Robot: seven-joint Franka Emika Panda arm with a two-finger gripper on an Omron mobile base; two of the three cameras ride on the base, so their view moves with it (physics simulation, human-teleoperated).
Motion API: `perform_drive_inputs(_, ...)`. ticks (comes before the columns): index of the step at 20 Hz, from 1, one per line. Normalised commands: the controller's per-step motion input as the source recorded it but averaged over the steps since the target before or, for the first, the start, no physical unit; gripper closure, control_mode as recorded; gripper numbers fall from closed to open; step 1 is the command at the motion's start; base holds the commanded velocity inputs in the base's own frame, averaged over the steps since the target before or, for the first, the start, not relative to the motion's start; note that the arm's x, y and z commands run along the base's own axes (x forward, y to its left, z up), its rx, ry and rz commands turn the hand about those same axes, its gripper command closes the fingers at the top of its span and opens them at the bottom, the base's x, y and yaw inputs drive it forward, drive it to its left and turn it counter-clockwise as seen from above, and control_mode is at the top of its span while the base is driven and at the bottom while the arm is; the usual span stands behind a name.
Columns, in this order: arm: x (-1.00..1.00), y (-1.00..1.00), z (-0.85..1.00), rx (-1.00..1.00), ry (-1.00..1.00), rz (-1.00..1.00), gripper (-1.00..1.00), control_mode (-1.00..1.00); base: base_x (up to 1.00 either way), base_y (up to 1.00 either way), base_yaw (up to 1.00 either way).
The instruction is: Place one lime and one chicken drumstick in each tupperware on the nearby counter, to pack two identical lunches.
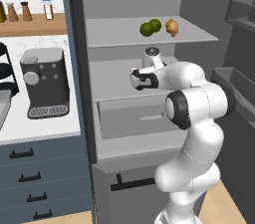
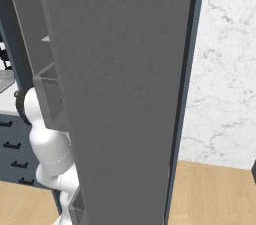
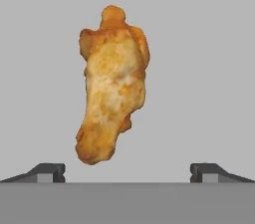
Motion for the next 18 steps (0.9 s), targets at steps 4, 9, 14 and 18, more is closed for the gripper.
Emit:
perform_drive_inputs(4,0.29,0.0,-0.26,0.0,0.0,-0.03,-1.0,-1.0,0.0,0.0,0.0)
perform_drive_inputs(9,0.31,0.0,-0.18,0.0,0.0,-0.03,-1.0,-1.0,0.0,0.0,0.0)
perform_drive_inputs(14,0.31,0.0,-0.16,0.0,0.0,-0.01,-1.0,-1.0,0.0,0.0,0.0)
perform_drive_inputs(18,0.18,0.0,-0.26,0.0,0.0,-0.02,1.0,-1.0,0.0,0.0,0.0)
